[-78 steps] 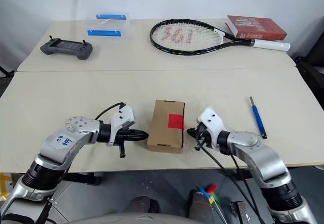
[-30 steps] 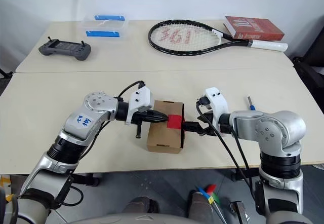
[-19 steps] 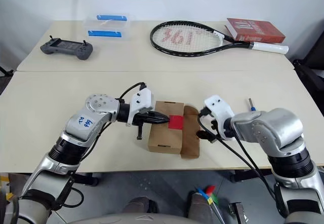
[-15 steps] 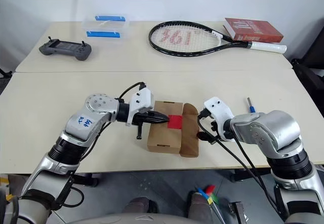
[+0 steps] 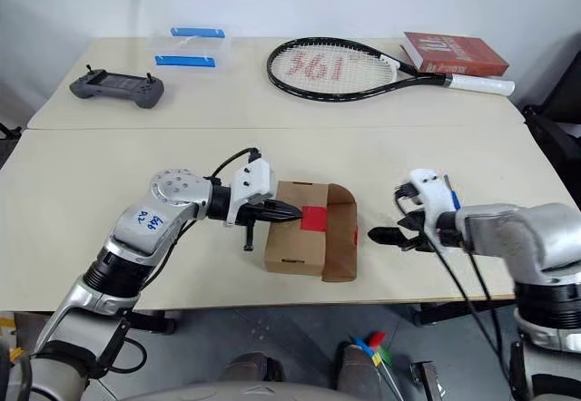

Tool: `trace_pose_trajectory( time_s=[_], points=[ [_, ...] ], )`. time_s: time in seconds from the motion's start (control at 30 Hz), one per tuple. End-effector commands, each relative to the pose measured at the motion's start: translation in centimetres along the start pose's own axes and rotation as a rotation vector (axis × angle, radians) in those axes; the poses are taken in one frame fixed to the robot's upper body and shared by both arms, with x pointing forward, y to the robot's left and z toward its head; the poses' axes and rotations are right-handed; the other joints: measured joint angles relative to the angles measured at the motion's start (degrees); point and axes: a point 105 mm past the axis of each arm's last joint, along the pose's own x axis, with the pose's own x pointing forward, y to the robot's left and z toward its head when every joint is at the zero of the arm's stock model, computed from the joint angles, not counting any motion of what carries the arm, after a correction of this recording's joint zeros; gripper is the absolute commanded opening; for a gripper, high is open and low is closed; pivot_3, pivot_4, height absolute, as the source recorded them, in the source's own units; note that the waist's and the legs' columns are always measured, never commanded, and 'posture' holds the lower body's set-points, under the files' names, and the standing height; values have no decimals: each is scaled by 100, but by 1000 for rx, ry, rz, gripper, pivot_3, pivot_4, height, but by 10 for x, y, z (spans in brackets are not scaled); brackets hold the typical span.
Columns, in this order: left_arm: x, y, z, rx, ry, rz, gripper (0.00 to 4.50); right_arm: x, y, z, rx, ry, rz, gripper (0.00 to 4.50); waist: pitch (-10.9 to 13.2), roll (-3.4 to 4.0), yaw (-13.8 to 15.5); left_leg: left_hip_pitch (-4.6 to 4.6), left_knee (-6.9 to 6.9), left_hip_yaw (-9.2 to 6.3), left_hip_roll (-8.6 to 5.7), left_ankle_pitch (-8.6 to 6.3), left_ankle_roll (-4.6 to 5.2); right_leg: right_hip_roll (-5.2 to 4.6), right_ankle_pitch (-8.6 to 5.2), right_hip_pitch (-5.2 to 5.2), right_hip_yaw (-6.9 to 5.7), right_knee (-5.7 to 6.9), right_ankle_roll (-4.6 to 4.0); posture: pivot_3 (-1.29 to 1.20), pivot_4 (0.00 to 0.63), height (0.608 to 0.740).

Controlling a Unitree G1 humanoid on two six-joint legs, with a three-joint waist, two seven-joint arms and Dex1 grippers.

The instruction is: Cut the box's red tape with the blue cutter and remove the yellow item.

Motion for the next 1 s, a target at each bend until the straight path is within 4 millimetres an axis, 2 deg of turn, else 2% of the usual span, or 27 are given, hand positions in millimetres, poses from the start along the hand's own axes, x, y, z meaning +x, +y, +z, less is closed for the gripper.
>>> trace_pose_trajectory(
  time_s=[0.03,0.2,0.4,0.5,0.67,0.83,1.0],
  points=[
    [2,-5,-15,-36,53,-11,0,-4,10,5,94,-32,163,4482,0,0,-2,0,1,1,0,0,0,0,0,0,1,0,0,0,150,740],
    [2,-7,-14,-37,55,-15,0,16,6,-1,201,-10,216,4482,0,0,-10,0,4,-1,-1,0,1,-1,0,-1,5,2,0,0,150,740],
    [-2,-8,-14,-45,50,-3,0,41,26,-4,166,24,289,4482,-3,-4,-118,4,3,-5,1,1,-1,0,0,1,2,7,0,0,150,740],
    [-2,-6,-13,-56,35,13,0,51,37,-2,162,31,334,3917,-3,-4,-135,8,3,-18,1,1,-2,0,0,2,7,10,0,0,150,740],
    [-3,-7,-17,-57,45,8,0,60,48,2,189,24,383,2241,-3,-3,-129,5,2,-40,0,2,-2,-1,0,-1,6,10,0,0,150,740],
    [-3,-5,-17,-51,45,13,0,60,46,-2,258,43,417,2241,-3,-3,-123,2,3,-43,-1,2,-2,-1,0,0,2,9,0,0,150,740],
    [-2,-6,-18,-46,49,2,0,70,33,-13,306,107,365,2241,-3,-3,-128,5,3,-41,-1,2,-2,-1,0,1,3,10,0,0,150,740]
  ],
)
